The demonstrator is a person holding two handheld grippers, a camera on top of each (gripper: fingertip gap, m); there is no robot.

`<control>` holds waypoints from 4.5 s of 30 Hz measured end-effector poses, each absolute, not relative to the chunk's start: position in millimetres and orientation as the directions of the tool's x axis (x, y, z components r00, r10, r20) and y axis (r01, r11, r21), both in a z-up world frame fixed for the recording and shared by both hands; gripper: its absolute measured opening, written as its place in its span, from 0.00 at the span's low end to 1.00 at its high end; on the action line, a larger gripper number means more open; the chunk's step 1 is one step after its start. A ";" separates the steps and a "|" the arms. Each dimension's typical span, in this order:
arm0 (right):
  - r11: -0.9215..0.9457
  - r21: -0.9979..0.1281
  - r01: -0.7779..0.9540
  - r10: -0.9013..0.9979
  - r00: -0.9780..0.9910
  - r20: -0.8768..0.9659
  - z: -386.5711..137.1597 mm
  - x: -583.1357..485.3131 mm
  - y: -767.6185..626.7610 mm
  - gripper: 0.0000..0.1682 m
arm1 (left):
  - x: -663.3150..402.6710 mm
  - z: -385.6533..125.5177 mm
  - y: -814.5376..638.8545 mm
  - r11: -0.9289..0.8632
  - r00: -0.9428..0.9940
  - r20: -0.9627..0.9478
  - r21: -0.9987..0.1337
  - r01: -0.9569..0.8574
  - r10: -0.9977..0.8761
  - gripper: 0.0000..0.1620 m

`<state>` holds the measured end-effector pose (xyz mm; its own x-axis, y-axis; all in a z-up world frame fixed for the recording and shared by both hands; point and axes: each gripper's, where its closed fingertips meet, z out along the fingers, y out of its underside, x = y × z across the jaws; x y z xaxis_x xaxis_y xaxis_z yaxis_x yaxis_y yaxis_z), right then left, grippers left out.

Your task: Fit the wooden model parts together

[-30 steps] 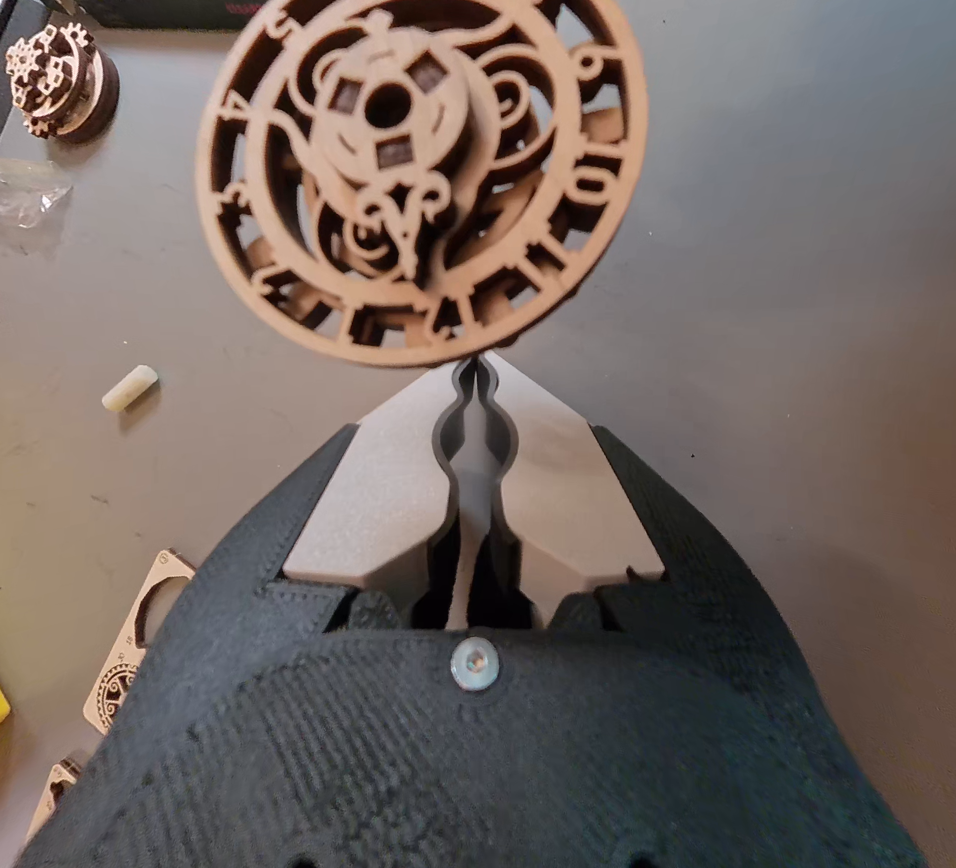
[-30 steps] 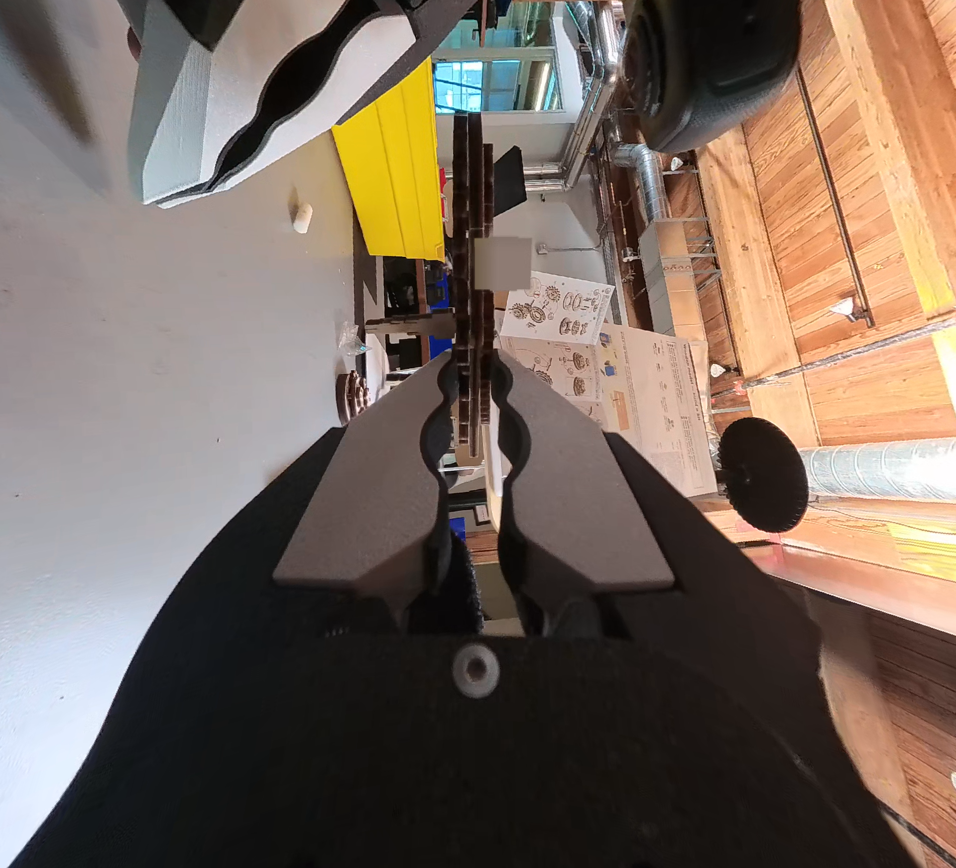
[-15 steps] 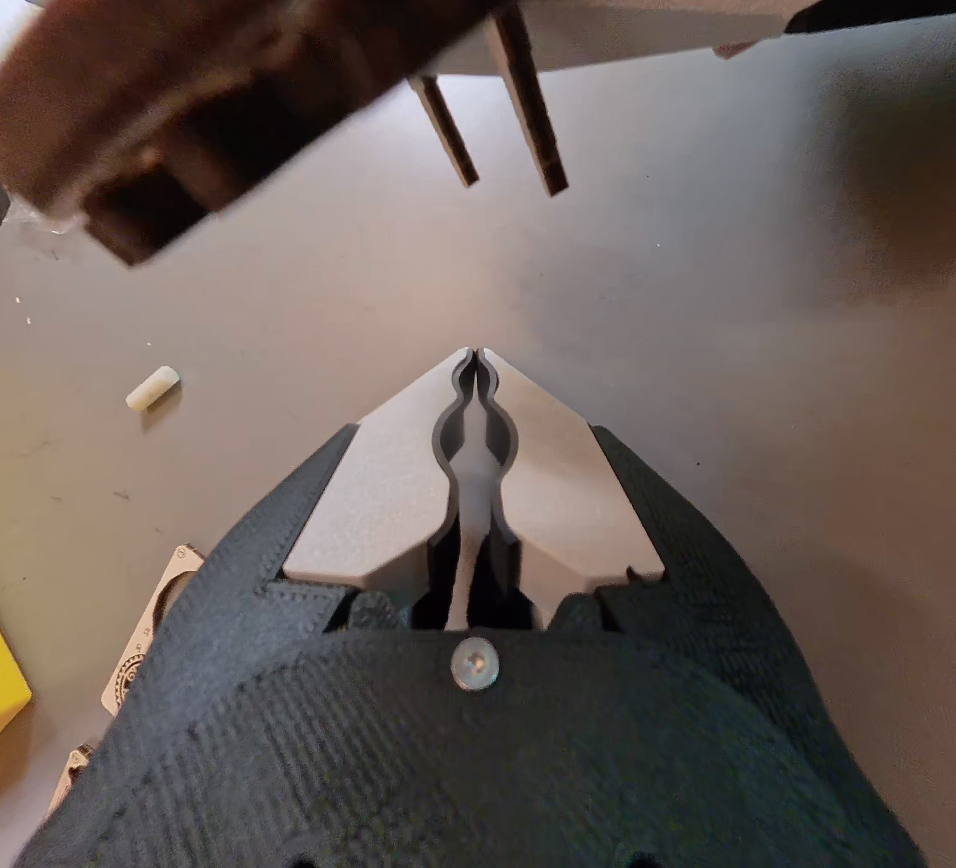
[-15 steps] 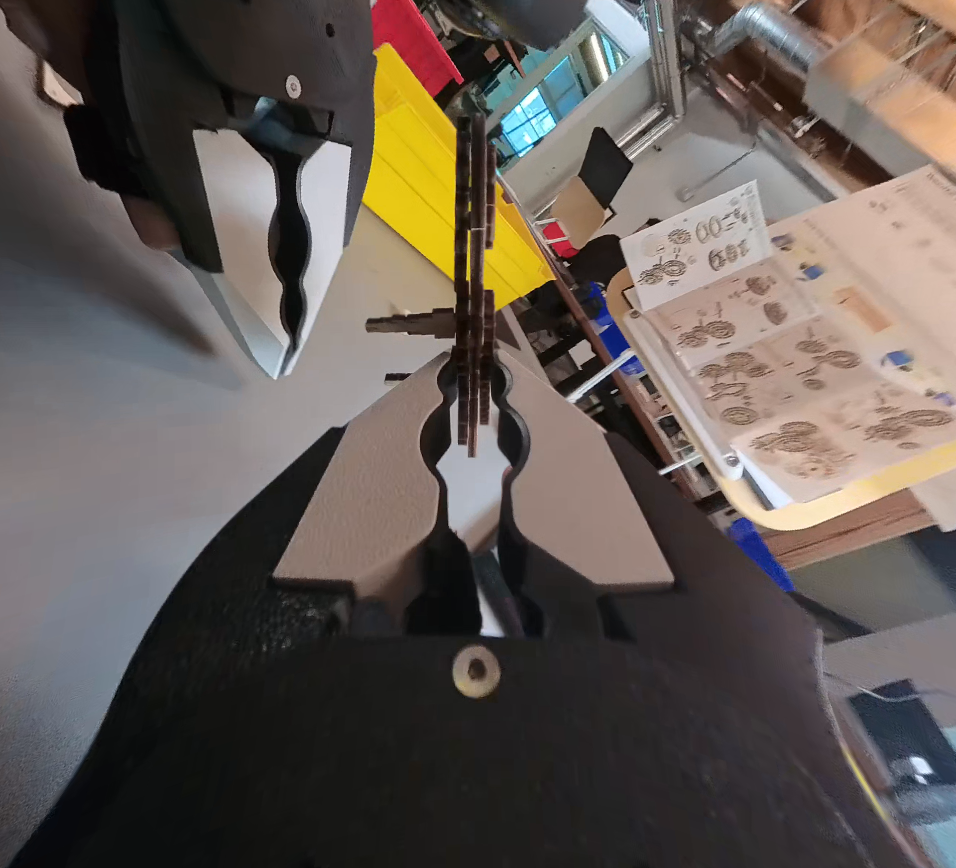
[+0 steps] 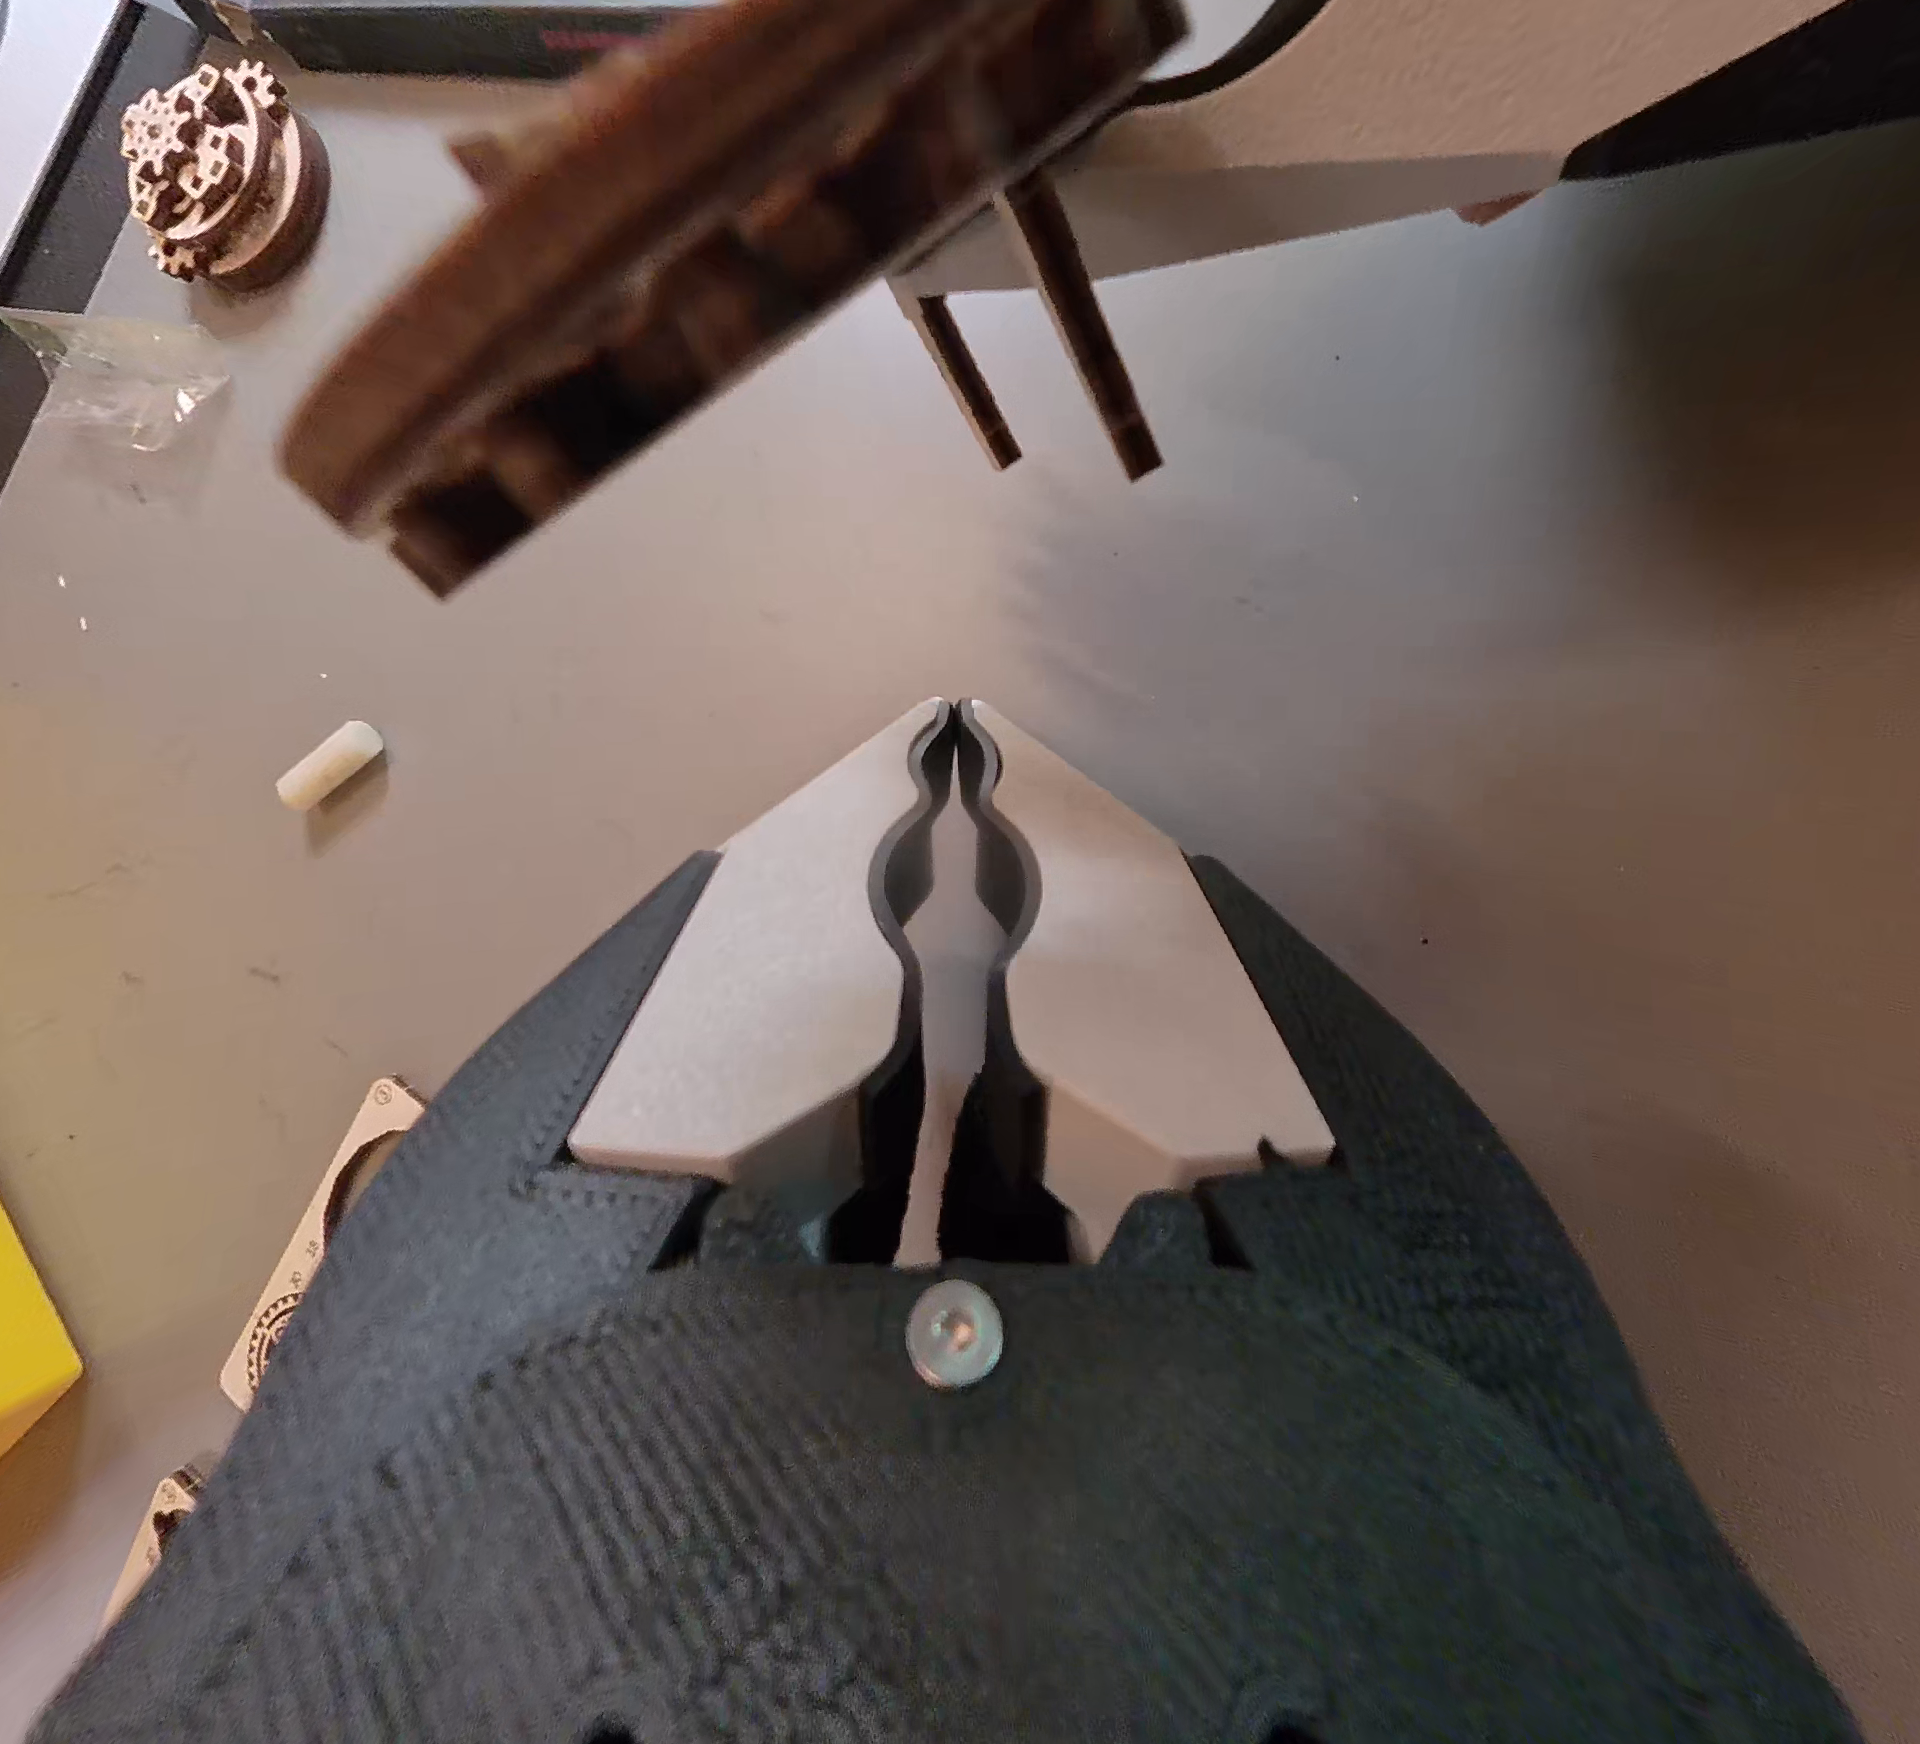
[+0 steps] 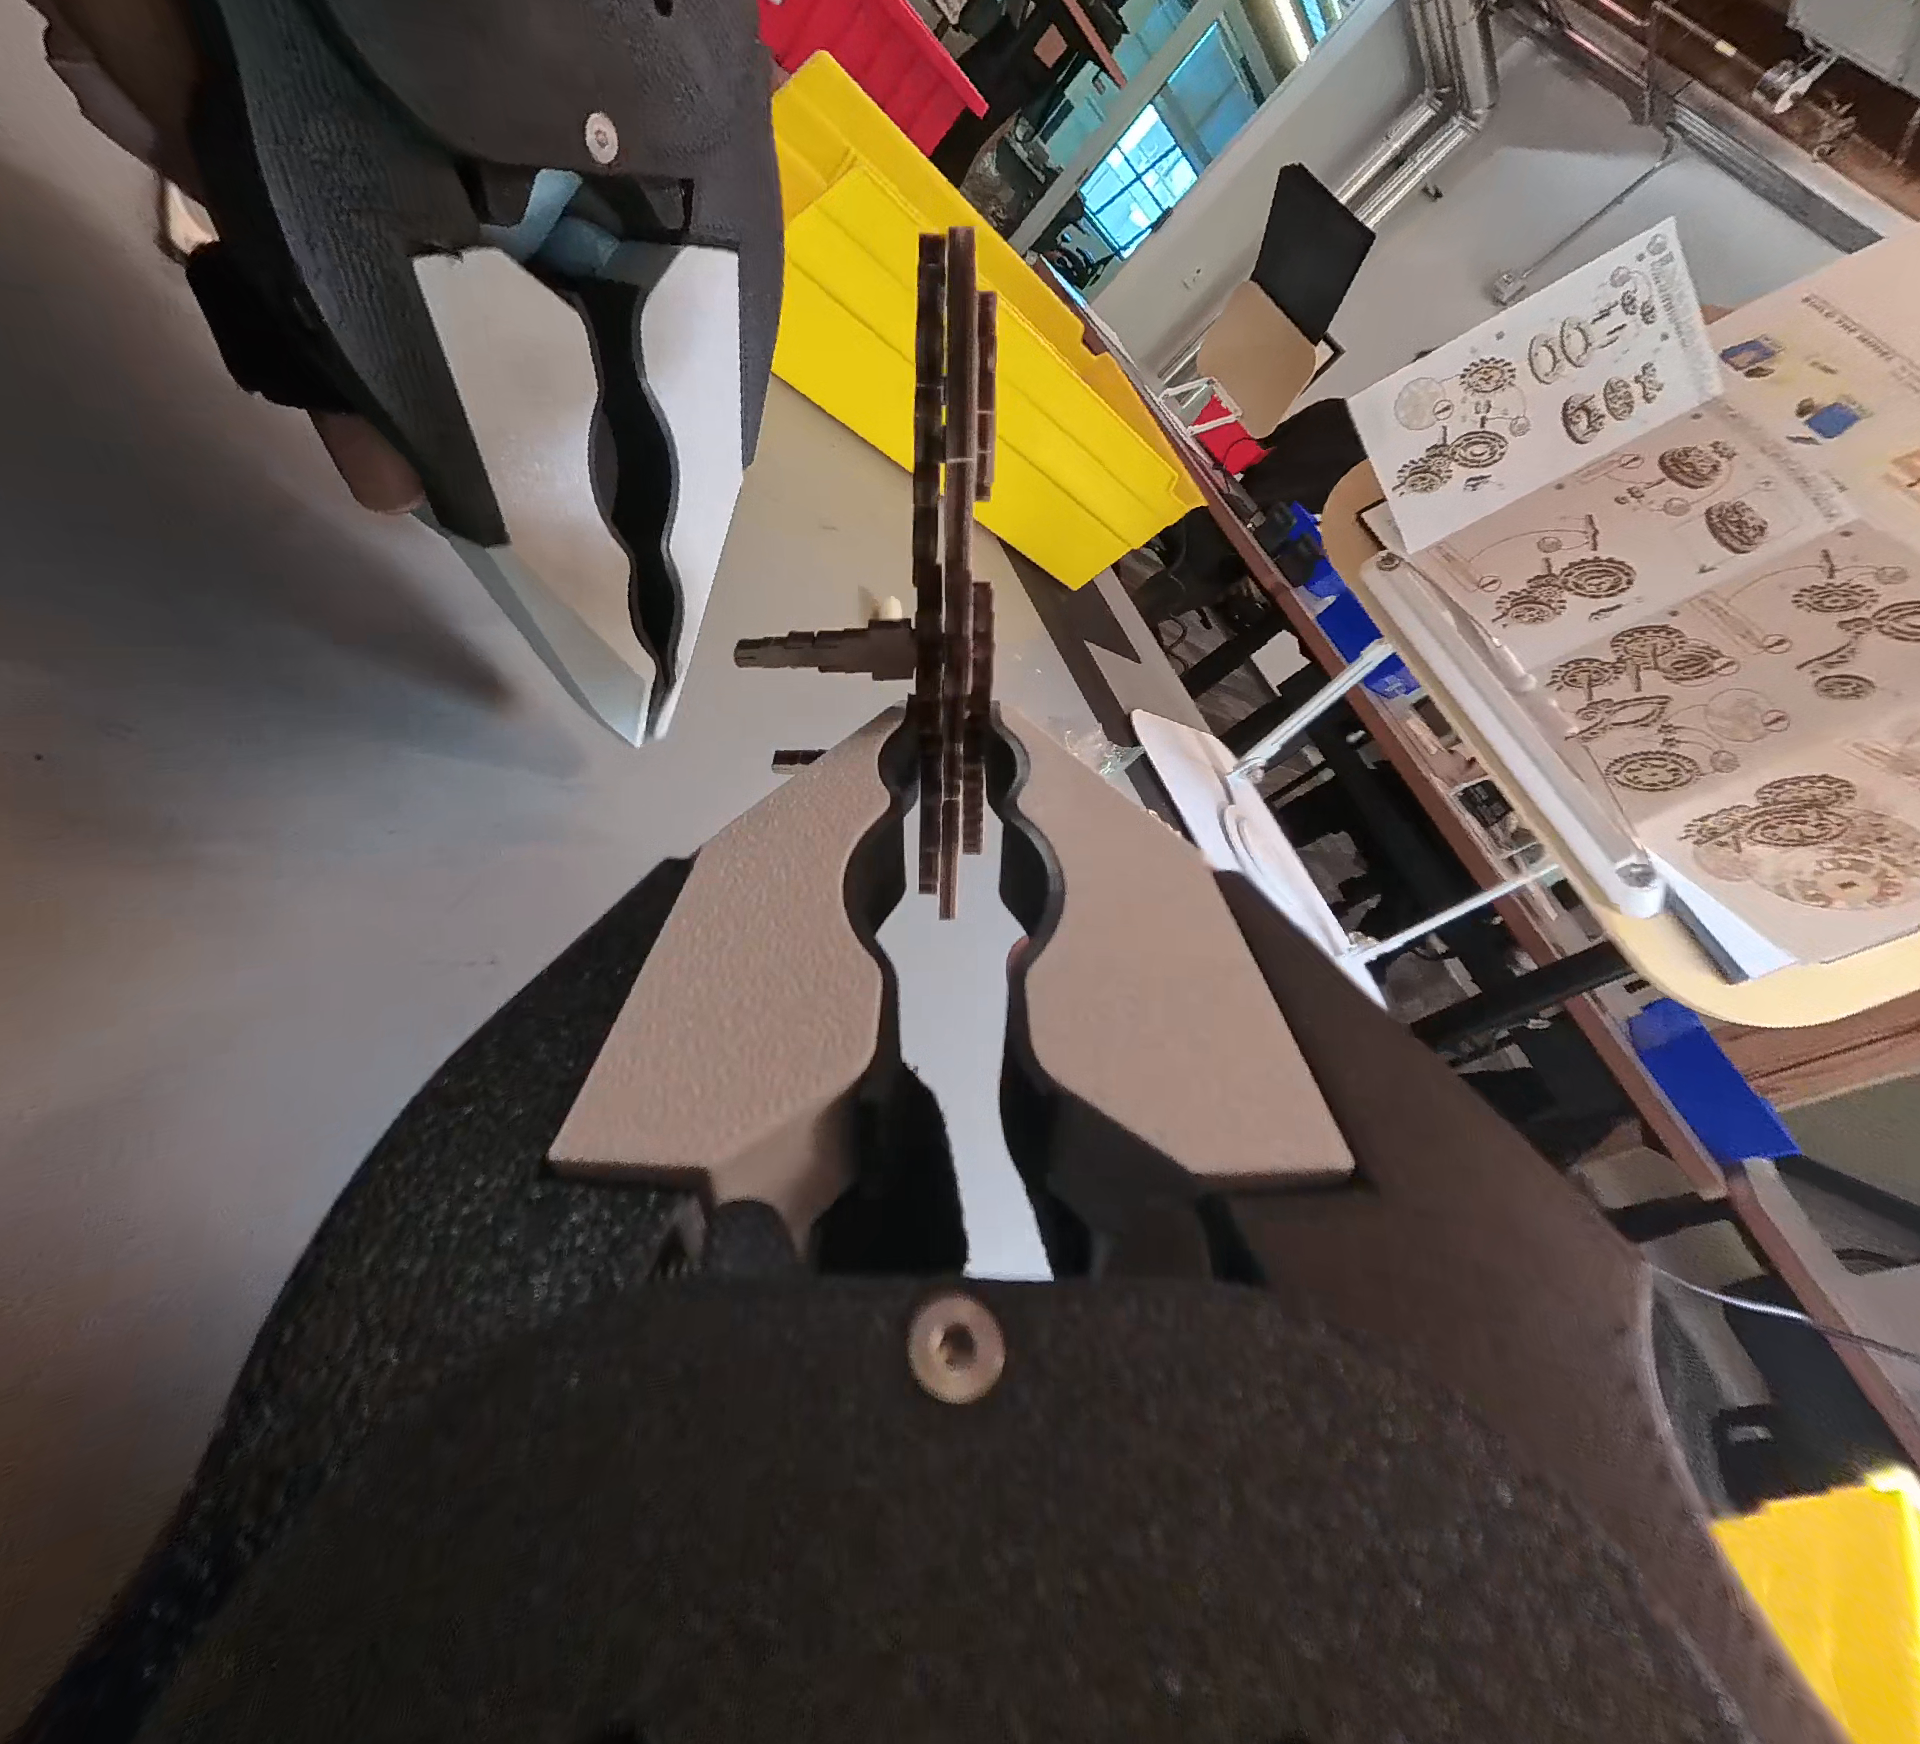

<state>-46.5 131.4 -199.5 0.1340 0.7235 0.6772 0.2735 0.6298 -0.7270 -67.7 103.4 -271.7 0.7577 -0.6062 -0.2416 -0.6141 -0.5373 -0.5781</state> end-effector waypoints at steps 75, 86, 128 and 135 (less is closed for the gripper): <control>0.852 -0.252 0.459 0.257 0.052 0.965 -207.7 -44.2 137.1 0.06 | -78.3 -285.2 107.6 -0.517 0.716 -0.365 -0.508 -0.689 -0.595 0.00; 0.831 -0.274 0.485 0.256 0.104 0.961 -193.8 -46.2 133.5 0.06 | -92.3 -275.5 115.3 -0.509 0.710 -0.457 -0.497 -0.703 -0.535 0.00; 0.707 -0.541 0.456 0.540 0.147 0.829 -204.8 -52.9 137.8 0.06 | -105.3 -274.3 122.2 -0.539 0.716 -0.485 -0.471 -0.698 -0.502 0.00; 0.687 -0.571 0.450 0.571 0.151 0.807 -206.7 -54.1 138.5 0.06 | -104.1 -273.0 121.8 -0.534 0.714 -0.485 -0.475 -0.700 -0.505 0.00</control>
<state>-54.1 138.5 -206.7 0.1514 0.5710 0.8069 0.4499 0.6871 -0.5706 -104.1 121.8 -273.0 0.7139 -0.5052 -0.4849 -0.7000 -0.5337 -0.4746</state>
